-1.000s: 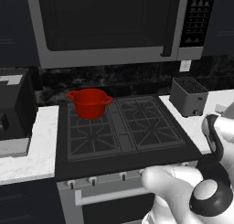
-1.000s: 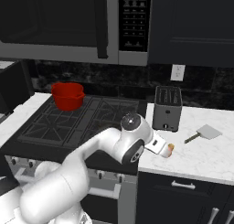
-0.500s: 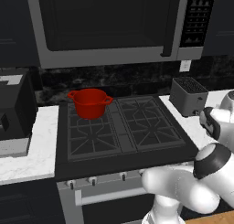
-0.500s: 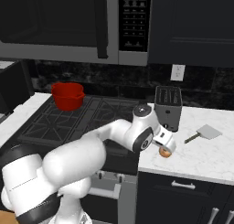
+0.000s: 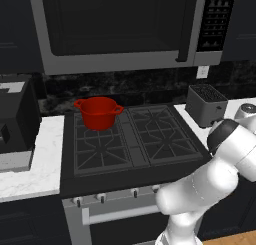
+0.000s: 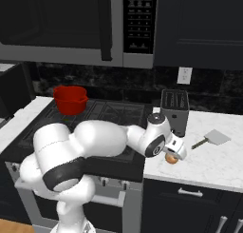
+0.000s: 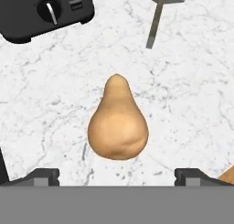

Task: Put the squash and garlic in the pot. Retrieve the spatula and lightly stir the vegetables in the pot.

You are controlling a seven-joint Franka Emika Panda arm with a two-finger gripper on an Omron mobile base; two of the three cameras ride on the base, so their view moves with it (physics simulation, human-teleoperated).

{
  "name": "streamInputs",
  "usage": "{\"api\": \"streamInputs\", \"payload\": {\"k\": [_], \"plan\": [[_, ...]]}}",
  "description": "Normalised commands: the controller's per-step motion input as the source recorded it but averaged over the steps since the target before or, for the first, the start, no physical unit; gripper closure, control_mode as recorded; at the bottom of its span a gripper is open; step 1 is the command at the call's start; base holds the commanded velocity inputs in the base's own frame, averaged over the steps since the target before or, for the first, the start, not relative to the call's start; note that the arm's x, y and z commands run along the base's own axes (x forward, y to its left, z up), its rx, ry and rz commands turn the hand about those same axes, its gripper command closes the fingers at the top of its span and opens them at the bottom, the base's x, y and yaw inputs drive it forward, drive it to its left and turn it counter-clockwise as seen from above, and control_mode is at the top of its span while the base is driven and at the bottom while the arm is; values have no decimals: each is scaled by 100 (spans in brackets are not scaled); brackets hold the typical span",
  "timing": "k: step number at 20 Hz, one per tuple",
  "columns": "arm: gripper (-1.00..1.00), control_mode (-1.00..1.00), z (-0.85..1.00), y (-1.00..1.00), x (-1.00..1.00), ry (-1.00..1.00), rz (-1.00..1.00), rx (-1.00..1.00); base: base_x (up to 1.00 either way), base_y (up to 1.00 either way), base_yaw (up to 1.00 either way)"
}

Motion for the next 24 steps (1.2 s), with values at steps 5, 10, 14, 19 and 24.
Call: {"api": "streamInputs", "payload": {"k": [5,10,14,19,24], "plan": [[-100,-100,-13,-41,34,1,2,3,0,0,0],[-100,-100,-16,-29,40,5,3,5,0,0,0],[-100,-100,-43,-18,33,12,5,8,0,0,0],[-100,-100,-50,-16,9,11,5,7,0,0,0],[100,-100,-17,0,-4,3,5,4,0,0,0]]}}
